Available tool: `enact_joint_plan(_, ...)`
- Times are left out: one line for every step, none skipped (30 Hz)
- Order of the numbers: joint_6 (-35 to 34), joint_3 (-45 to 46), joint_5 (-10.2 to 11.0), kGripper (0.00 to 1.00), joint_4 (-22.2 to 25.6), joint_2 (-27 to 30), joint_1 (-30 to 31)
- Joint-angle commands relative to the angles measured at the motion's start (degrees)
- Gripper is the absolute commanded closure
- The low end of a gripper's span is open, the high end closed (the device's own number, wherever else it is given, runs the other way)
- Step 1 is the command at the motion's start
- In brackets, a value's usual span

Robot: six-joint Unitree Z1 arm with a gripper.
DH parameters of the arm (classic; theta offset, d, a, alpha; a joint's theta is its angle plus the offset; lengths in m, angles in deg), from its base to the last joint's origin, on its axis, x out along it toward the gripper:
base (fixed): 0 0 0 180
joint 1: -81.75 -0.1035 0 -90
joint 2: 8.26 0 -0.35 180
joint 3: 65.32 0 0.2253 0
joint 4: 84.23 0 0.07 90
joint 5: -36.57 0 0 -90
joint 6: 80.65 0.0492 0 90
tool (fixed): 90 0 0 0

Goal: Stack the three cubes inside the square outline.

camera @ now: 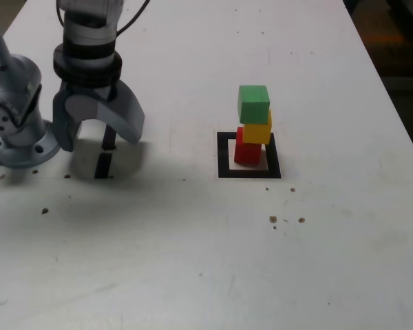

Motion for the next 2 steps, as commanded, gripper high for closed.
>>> enact_joint_plan(1.08,0.52,-0.17,0.00,-0.27,-1.21,-0.12)
enact_joint_plan(1.63,0.70,-0.22,0.00,-0.39,-1.73,-0.16)
